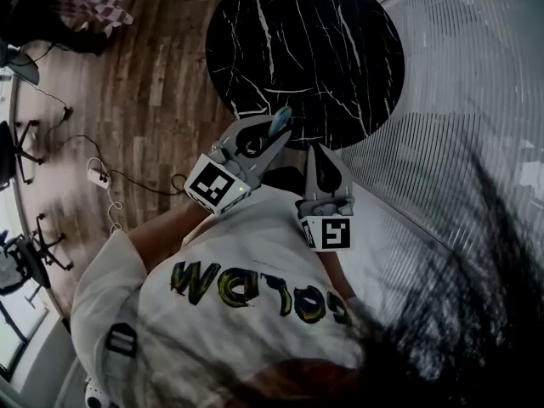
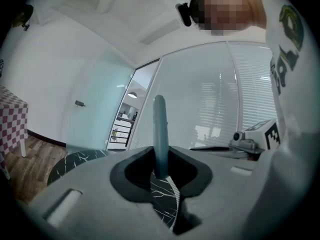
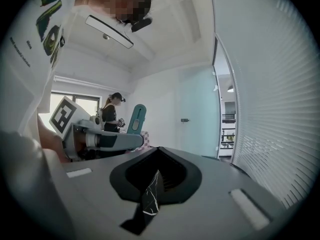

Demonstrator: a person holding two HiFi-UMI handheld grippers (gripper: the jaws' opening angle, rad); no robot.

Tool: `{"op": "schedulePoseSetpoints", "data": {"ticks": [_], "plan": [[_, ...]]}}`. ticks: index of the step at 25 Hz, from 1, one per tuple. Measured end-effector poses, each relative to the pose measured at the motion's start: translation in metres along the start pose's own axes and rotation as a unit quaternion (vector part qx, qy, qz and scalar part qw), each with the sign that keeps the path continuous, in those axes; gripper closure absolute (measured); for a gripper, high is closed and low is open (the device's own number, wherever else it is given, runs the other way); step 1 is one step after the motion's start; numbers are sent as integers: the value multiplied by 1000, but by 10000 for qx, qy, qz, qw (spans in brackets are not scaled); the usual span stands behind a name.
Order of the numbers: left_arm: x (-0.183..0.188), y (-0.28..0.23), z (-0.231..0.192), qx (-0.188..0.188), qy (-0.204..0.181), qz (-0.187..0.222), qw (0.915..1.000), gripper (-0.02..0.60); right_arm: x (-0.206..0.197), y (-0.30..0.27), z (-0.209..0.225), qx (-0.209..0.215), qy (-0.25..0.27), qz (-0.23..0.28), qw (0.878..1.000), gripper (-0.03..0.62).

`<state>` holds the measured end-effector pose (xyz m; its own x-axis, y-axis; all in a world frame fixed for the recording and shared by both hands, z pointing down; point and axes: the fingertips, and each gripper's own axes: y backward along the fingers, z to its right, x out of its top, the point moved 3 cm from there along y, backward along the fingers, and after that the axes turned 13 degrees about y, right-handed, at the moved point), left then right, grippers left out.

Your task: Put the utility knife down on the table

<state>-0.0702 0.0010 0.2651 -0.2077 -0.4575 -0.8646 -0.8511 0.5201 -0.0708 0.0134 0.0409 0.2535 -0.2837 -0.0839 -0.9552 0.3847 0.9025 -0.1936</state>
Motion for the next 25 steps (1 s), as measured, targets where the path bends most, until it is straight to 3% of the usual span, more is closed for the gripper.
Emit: {"op": "schedulePoseSetpoints", "data": {"ticks": [10, 25], "plan": [[-1, -24, -5, -167, 50, -181, 9997, 508, -6, -20, 26, -200, -193, 39, 9996, 592], [-5, -48, -12, 227, 256, -255, 9991, 508, -21, -25, 50, 82, -271, -1, 9996, 592]]}}
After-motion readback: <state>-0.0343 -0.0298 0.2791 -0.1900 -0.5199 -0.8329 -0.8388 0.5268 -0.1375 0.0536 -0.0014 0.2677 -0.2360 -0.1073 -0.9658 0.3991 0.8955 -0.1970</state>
